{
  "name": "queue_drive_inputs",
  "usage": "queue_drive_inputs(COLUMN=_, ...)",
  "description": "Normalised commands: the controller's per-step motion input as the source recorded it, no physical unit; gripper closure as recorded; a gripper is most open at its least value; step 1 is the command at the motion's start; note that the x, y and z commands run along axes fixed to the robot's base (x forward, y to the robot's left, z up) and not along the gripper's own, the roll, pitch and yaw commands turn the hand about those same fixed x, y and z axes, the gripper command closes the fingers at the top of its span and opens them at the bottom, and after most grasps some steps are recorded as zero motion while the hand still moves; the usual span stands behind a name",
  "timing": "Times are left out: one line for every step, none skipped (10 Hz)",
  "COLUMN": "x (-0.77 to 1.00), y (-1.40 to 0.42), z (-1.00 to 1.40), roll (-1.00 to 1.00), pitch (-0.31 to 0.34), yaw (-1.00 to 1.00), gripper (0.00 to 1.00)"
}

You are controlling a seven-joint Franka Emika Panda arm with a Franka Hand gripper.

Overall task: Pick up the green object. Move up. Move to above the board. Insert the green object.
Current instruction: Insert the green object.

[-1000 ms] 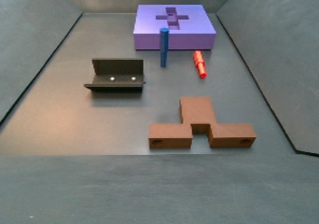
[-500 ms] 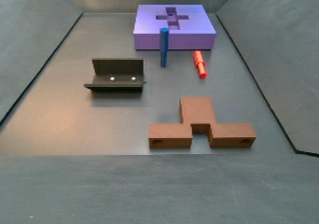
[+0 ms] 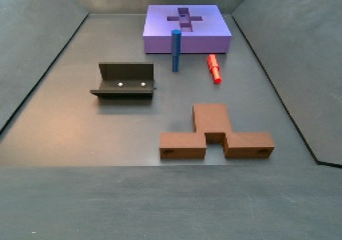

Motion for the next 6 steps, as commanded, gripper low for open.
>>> queue_drive_inputs(x=0.01, y=-0.10, z=-0.35, roll=0.09, pitch=-0.209, yaw=0.10, gripper=1.00)
queue_drive_inputs(x=0.05, y=-0.11, z=-0.23, roll=0.21, pitch=-0.099, yaw=0.09, gripper=1.00)
queue_drive_inputs(x=0.07, y=-0.05, z=-0.19, roll=0.27, pitch=0.000, yaw=0.01, gripper=1.00)
queue_drive_inputs(x=0.05, y=0.00, z=-0.19, roll=0.27, pitch=0.010, yaw=0.00, gripper=1.00)
queue_drive_inputs(x=0.04, y=-0.01, z=-0.27, roll=0.22, pitch=0.000, yaw=0.00, gripper=1.00)
queue_drive_inputs(x=0.09, y=-0.06, z=-0.27, roll=0.11, pitch=0.000, yaw=0.00, gripper=1.00)
